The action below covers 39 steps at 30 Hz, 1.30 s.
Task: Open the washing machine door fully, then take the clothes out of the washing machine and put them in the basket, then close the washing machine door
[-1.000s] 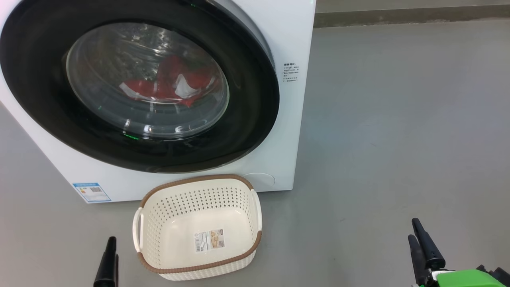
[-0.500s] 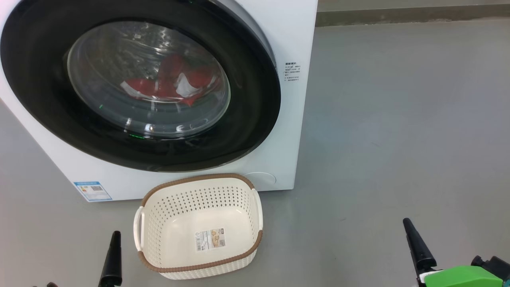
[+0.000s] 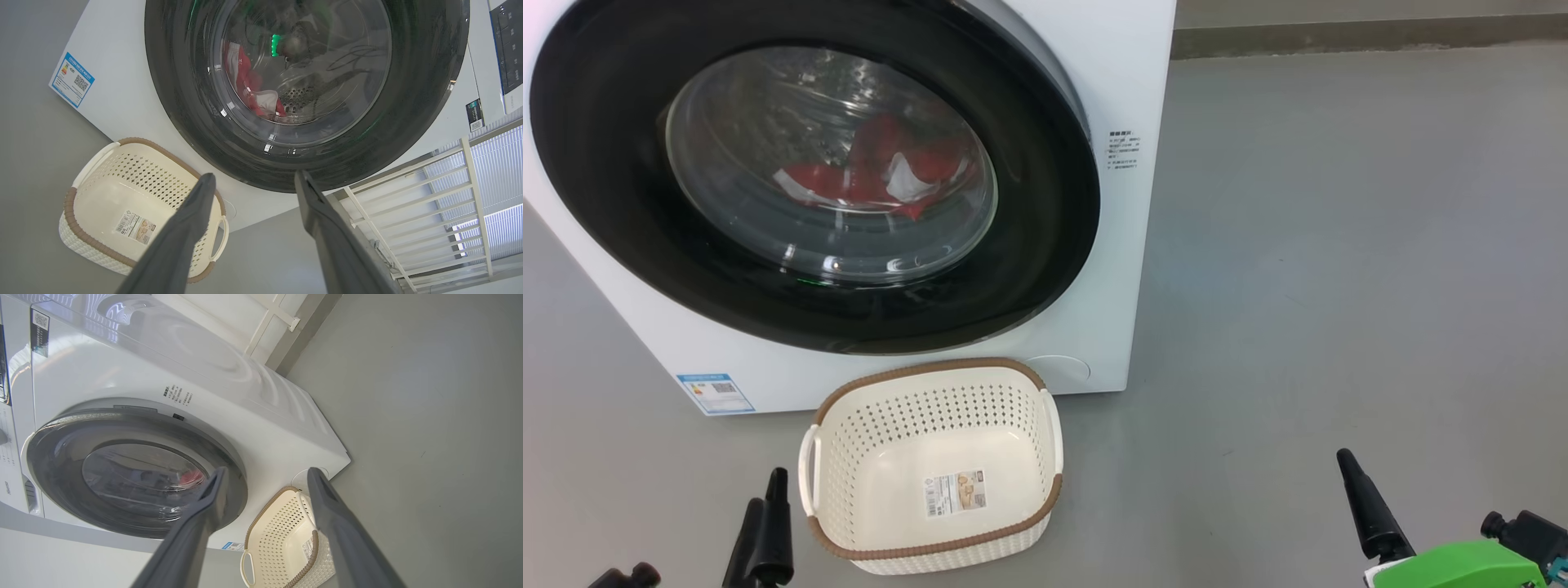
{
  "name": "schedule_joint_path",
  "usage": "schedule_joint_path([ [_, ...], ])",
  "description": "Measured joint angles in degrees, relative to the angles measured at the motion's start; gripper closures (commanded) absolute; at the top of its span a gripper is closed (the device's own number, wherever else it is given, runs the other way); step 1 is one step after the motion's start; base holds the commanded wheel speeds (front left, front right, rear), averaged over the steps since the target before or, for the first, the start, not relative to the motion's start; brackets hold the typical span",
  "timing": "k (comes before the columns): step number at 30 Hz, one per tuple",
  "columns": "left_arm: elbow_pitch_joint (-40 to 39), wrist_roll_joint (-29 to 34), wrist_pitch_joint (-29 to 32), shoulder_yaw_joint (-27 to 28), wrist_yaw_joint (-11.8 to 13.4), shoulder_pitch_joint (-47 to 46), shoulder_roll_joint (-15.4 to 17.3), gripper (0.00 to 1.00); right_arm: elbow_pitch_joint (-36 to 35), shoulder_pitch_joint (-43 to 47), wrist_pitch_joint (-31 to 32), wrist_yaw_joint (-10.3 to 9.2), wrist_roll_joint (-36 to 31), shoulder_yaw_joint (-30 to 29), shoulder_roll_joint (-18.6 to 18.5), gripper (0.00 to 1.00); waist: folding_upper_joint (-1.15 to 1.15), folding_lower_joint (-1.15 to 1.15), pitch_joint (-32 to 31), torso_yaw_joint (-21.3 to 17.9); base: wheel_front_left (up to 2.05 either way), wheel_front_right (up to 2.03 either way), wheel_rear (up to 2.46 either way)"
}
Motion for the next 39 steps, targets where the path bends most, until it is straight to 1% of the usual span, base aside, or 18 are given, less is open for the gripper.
schedule_joint_path([
  [8,-0.6,5.2,-1.5,-0.7,0.5,0.0,0.4,0.00,-0.7,0.0,-1.2,0.00,-4.9,0.5,-0.4,0.00,0.00,0.00,-0.1,0.1,0.00,0.00,0.00],
  [10,-0.7,7.6,-2.0,-1.0,0.6,0.0,0.4,0.00,-0.9,0.0,-1.7,0.00,-7.1,0.6,-0.5,0.00,0.00,0.00,-0.2,0.2,0.00,0.00,0.00],
  [18,-1.4,13.2,-3.2,-1.7,0.9,0.1,0.5,0.00,-1.5,0.0,-3.0,0.00,-11.7,0.9,-0.9,0.00,0.00,0.00,-0.3,0.3,0.00,0.00,0.00],
  [29,-2.3,20.7,-5.0,-2.5,1.0,0.8,0.7,0.00,-2.3,0.0,-4.7,0.00,-18.4,2.2,-1.9,0.00,-0.01,0.00,-0.4,0.3,0.00,0.00,0.00],
  [32,-2.4,22.0,-5.3,-2.7,1.0,1.0,0.7,0.00,-2.3,0.0,-5.1,0.00,-19.2,2.3,-1.9,0.00,0.00,0.00,-0.4,0.3,0.00,0.00,0.00],
  [39,-3.3,26.3,-6.6,-3.3,1.2,1.0,0.9,0.00,-2.8,0.0,-6.3,0.00,-24.0,2.5,-2.3,0.00,0.00,0.00,-0.5,0.3,0.00,0.00,0.00],
])
